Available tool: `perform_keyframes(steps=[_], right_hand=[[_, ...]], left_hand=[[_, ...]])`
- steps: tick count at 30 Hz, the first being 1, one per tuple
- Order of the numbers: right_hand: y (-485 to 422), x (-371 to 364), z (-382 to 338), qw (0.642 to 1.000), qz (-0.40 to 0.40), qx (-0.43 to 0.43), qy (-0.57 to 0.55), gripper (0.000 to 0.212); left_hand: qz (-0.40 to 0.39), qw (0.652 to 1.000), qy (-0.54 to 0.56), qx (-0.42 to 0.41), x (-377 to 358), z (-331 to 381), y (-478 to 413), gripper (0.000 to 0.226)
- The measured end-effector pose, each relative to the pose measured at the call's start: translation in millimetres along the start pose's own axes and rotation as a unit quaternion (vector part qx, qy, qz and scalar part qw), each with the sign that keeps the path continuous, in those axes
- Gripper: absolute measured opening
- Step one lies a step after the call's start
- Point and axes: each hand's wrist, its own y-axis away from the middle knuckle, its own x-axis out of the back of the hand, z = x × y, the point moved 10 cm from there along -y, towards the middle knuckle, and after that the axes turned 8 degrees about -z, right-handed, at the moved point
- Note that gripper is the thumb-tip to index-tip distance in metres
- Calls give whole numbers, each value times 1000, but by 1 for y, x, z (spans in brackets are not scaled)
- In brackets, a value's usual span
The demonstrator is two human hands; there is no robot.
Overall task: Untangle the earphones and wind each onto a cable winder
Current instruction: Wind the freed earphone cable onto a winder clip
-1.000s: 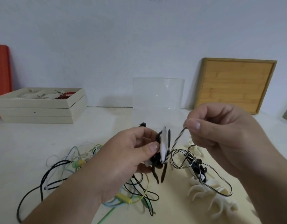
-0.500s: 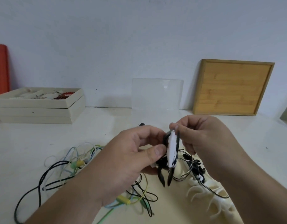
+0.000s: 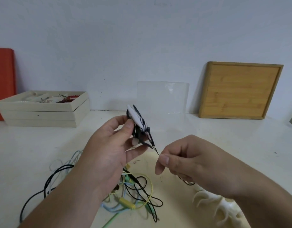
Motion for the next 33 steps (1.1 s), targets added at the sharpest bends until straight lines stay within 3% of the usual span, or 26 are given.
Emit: perform_keyframes(steps=[4, 7, 13, 19, 25, 28, 33], right_hand=[[3, -2, -13, 999, -12, 33, 37, 24], [8, 16, -19, 996, 65, 61, 16, 24], [26, 59, -16, 966, 235, 100, -36, 31], [34, 69, -14, 943, 325, 68, 4, 24], [22, 59, -3, 958, 283, -9, 49, 32], [12, 43, 9, 976, 209, -58, 35, 37], [1, 16, 11, 995, 81, -56, -8, 40]], left_hand=[[-1, 997, -70, 14, 3, -6, 0, 15], [-45, 982, -183, 2, -8, -5, 2, 16], [-132, 942, -309, -7, -34, -7, 9, 18], [-198, 938, -284, 10, -51, -14, 15, 17], [-222, 964, -144, 21, -59, -11, 17, 15], [-183, 982, -45, 4, -52, -5, 14, 19], [-82, 992, 100, -14, -29, 8, 5, 31]])
